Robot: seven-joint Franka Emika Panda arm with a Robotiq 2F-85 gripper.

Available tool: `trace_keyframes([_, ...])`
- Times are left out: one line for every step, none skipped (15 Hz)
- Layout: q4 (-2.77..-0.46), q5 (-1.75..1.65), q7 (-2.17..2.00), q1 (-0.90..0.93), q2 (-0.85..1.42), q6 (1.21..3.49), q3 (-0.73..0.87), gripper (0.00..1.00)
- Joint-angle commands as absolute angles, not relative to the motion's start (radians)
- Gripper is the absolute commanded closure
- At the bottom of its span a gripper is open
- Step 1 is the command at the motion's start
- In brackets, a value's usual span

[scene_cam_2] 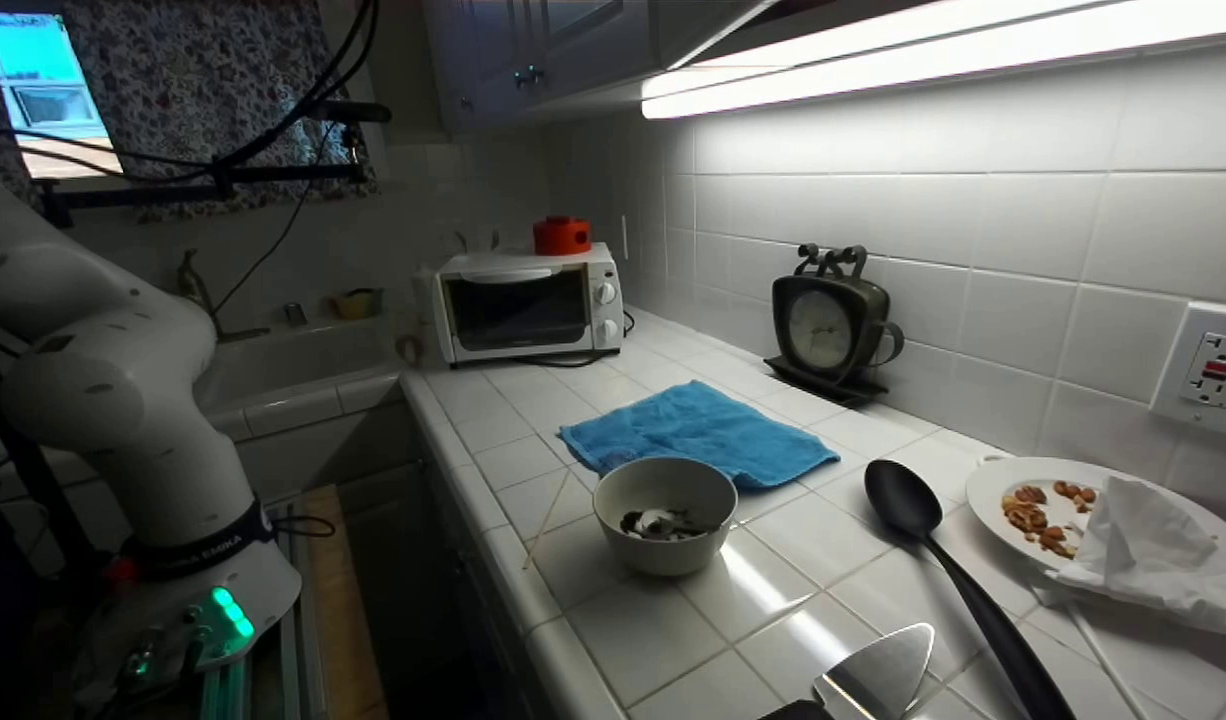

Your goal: Close the open upper cabinet door.

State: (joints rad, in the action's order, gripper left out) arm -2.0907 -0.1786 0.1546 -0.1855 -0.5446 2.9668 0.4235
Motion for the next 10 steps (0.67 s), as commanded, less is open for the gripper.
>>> trace_keyframes([-2.071, -0.100, 0.268, -0.077, -0.537, 2.994, 0.502, 0.00])
trace_keyframes([-2.068, -0.091, 0.287, -0.055, -0.535, 2.998, 0.521, 0.00])
trace_keyframes([-2.062, -0.079, 0.306, -0.028, -0.535, 2.997, 0.542, 0.00])
trace_keyframes([-2.058, -0.074, 0.323, -0.011, -0.533, 2.997, 0.557, 0.00])
trace_keyframes([-2.058, -0.068, 0.338, 0.008, -0.536, 2.998, 0.572, 0.00])
trace_keyframes([-2.053, -0.061, 0.357, 0.036, -0.537, 3.002, 0.594, 0.00])
trace_keyframes([-2.048, -0.078, 0.362, 0.091, -0.548, 3.005, 0.637, 0.00])
trace_keyframes([-2.036, -0.079, 0.372, 0.113, -0.543, 3.003, 0.660, 0.00])
trace_keyframes([-2.030, -0.081, 0.387, 0.148, -0.547, 3.007, 0.690, 0.00])
trace_keyframes([-2.021, -0.085, 0.391, 0.170, -0.547, 3.004, 0.711, 0.00])
